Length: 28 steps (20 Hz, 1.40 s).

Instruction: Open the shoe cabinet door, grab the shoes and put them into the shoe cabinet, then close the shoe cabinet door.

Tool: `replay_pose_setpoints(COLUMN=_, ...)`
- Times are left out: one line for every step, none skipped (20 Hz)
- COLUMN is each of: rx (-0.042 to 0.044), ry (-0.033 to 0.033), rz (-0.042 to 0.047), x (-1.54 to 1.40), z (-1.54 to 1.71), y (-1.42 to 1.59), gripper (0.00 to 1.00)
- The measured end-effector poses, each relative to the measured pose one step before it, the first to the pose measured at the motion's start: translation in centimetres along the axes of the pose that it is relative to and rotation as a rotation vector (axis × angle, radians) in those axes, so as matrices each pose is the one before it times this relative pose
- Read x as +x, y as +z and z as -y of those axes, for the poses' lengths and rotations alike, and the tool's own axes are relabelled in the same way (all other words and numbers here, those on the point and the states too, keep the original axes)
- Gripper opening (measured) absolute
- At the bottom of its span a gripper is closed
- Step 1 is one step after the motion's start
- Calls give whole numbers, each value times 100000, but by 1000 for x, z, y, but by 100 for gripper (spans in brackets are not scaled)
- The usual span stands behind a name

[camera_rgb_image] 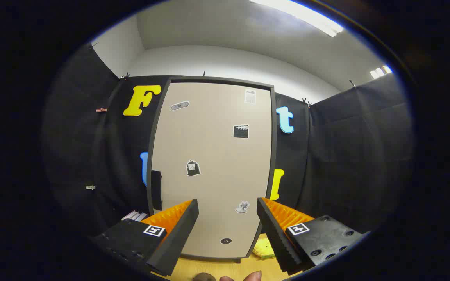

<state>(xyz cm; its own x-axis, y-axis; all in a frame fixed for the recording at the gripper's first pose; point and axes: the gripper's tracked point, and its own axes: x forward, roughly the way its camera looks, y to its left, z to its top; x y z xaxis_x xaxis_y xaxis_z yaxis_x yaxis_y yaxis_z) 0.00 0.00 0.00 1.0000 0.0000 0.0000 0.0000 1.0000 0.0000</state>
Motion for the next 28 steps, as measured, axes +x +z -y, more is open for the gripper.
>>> replay_pose_setpoints(rx=1740, ry=956, rz=-2303, x=-179, z=-252, y=-264, gripper=97)
replay_pose_setpoints(rx=2279, ry=1384, rz=-2543, x=-103, z=-473, y=-233, gripper=97)
replay_pose_setpoints(rx=2389, ry=929, rz=-2100, x=-205, z=-307, y=-272, gripper=98)
replay_pose_setpoints(rx=2367, ry=321, rz=-2153, x=-249, z=-134, y=-219, gripper=97)
replay_pose_setpoints(rx=1241, ry=249, rz=-1281, x=-132, z=-103, y=-209, gripper=98)
replay_pose_setpoints(rx=797, ry=454, rz=-1110, x=-215, z=-115, y=-241, gripper=98)
replay_pose_setpoints(rx=133, ry=165, rz=-461, x=-16, z=-129, y=-104, gripper=98)
replay_pose_setpoints(rx=-516, ry=-270, rz=-316, x=-14, z=118, y=-129, gripper=98)
replay_pose_setpoints(rx=-676, ry=-249, rz=91, x=-48, z=133, y=54, gripper=98)
replay_pose_setpoints(rx=-550, ry=-345, rz=130, x=-42, z=145, y=-41, gripper=98)
replay_pose_setpoints(rx=-33, ry=-298, rz=161, x=-39, z=103, y=7, gripper=98)
replay_pose_setpoints(rx=439, ry=-246, rz=38, x=-14, z=43, y=56, gripper=98)
replay_pose_setpoints(rx=665, ry=140, rz=60, x=-4, z=-2, y=96, gripper=97)
replay_pose_setpoints(rx=211, ry=-211, rz=88, x=85, z=-44, y=71, gripper=98)
replay_pose_setpoints(rx=-77, ry=-150, rz=104, x=45, z=51, y=43, gripper=98)
replay_pose_setpoints(rx=-69, ry=156, rz=-24, x=13, z=-162, y=11, gripper=98)
replay_pose_setpoints(rx=240, ry=687, rz=-130, x=-14, z=-252, y=-47, gripper=98)
replay_pose_setpoints(rx=211, ry=909, rz=182, x=15, z=-494, y=170, gripper=98)
replay_pose_setpoints(rx=479, ry=1016, rz=301, x=129, z=-628, y=298, gripper=98)
replay_pose_setpoints(rx=856, ry=1272, rz=526, x=197, z=-827, y=334, gripper=99)
replay_pose_setpoints(rx=844, ry=1511, rz=470, x=375, z=-995, y=345, gripper=99)
replay_pose_setpoints(rx=583, ry=1043, rz=256, x=481, z=-900, y=282, gripper=99)
replay_pose_setpoints(rx=256, ry=1479, rz=434, x=494, z=-1096, y=230, gripper=99)
replay_pose_setpoints(rx=-82, ry=1284, rz=949, x=554, z=-1131, y=331, gripper=99)
replay_pose_setpoints(rx=-427, ry=1167, rz=698, x=816, z=-1049, y=217, gripper=99)
replay_pose_setpoints(rx=-514, ry=933, rz=712, x=750, z=-1112, y=47, gripper=99)
replay_pose_setpoints(rx=-444, ry=929, rz=246, x=953, z=-886, y=40, gripper=99)
replay_pose_setpoints(rx=-42, ry=941, rz=115, x=930, z=-937, y=-275, gripper=99)
